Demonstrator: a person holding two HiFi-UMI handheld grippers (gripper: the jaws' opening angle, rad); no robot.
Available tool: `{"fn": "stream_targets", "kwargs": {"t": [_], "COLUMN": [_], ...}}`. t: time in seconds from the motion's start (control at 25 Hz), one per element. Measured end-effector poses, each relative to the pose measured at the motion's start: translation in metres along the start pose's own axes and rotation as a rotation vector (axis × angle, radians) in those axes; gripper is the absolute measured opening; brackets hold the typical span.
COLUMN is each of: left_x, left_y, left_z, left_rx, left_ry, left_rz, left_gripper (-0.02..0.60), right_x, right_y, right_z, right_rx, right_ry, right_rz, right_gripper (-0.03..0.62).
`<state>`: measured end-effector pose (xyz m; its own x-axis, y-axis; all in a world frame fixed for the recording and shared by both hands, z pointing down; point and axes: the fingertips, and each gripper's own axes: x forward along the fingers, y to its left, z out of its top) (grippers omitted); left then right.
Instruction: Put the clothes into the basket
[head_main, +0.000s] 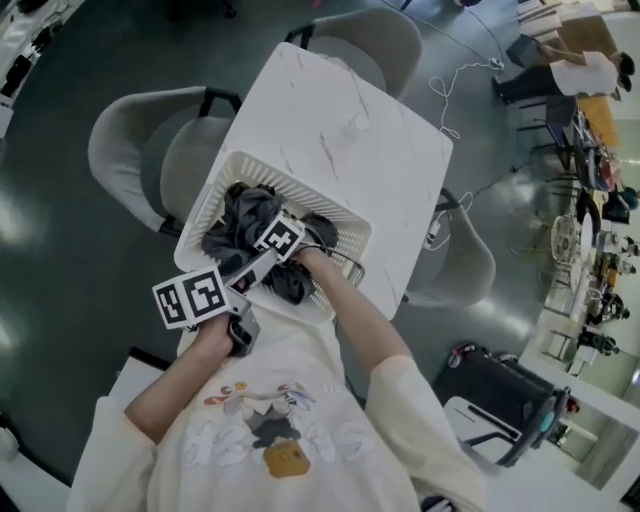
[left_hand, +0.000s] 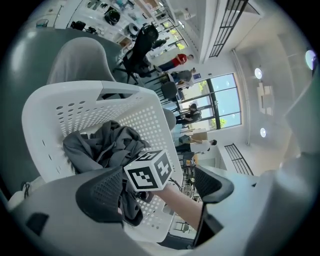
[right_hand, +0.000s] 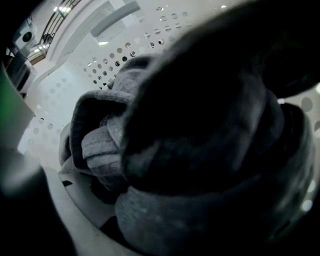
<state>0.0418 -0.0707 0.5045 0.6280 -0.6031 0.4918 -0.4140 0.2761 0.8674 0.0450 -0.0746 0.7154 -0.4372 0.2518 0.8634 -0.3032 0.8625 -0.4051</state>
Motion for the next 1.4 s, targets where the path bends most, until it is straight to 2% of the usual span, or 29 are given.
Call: {"fn": "stream_targets", "kwargs": {"t": [0.16,0.28,0.4,0.6,0.8,1.04,1.4], "left_x": [0.0,0.001,0.003,0.001,0.001,-0.001,0.005], "left_y": [-0.001,-0.002,-0.002,-0.002,-0.003,-0.005,-0.006], "left_z": [0.001,0.002,0.003,0.002,-0.001,-0.005,-0.007], "left_rx": [0.01,0.022,0.016,0.003,-0.003,0.011,0.043], "left_ry": [-0.006,-0.007,-0.01,-0.01,-0.002,0.017,0.029], "left_rz": [-0.006,-0.015,-0.036,-0.058,-0.077,-0.08,-0.067], "left_gripper": [0.457,0.457,0.457,0.457,0.457,0.456,0.453], "right_x": [-0.011,-0.02,-0.03,-0.048,-0.06,-0.075,-0.067], "right_y": [-0.004,-0.008,-0.01,-0.007,-0.008,0.009,0.014], "right_z": [-0.001,-0.002,0.0,0.006,0.003,0.018,0.015], "right_rx": [0.018,0.031,0.038,0.021,0.07,0.153,0.193], "right_ry": [-0.011,-0.02,-0.032,-0.055,-0.111,-0.235,-0.279], "right_rz": [-0.034,-0.06,-0.082,-0.11,-0.158,-0.126,-0.154], "right_gripper": [0.384,0.455,0.482,0.488,0.488,0.488,0.488]}}
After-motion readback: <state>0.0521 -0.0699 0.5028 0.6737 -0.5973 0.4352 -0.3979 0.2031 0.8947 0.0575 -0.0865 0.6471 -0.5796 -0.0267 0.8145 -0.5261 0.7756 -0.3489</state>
